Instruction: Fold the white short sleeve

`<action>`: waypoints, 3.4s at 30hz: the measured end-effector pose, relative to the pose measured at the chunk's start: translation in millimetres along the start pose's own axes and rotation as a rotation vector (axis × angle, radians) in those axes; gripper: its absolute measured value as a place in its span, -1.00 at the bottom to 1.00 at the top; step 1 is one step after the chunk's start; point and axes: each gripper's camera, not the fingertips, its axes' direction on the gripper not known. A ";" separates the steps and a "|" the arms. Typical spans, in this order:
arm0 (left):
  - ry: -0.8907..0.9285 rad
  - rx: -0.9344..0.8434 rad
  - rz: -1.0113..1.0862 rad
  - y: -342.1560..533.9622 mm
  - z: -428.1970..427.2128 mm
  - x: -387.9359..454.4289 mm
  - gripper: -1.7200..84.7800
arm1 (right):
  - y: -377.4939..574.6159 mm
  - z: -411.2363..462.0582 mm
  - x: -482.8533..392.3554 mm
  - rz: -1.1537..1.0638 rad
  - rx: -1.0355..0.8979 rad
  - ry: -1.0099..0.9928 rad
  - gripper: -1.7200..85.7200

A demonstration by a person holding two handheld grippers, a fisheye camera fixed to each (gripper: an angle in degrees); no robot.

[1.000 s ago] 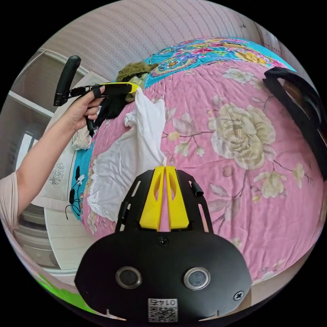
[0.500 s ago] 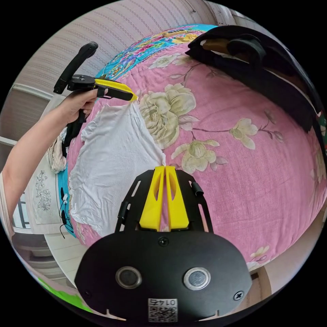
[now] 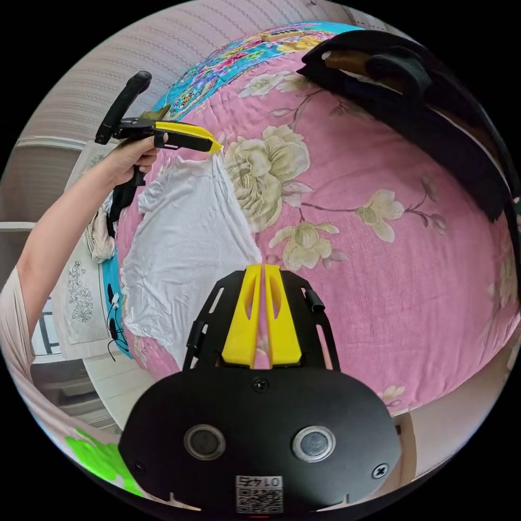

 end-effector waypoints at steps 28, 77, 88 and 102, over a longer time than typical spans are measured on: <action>-0.039 0.064 0.020 76.2 -31.4 -42.6 -0.65 | -148.6 92.3 -80.3 -0.150 0.099 -0.076 -0.90; 0.039 0.368 -0.689 597.5 13.5 -257.6 -0.98 | -190.4 206.3 -412.1 -0.669 0.032 -0.323 -0.97; 0.138 0.374 -0.663 632.9 12.3 -283.6 -0.98 | -167.1 223.5 -400.0 -0.704 -0.014 -0.257 -0.95; 0.234 0.345 -0.595 661.2 11.9 -289.8 -0.98 | -233.8 284.2 -446.7 -0.763 -0.160 -0.024 -0.81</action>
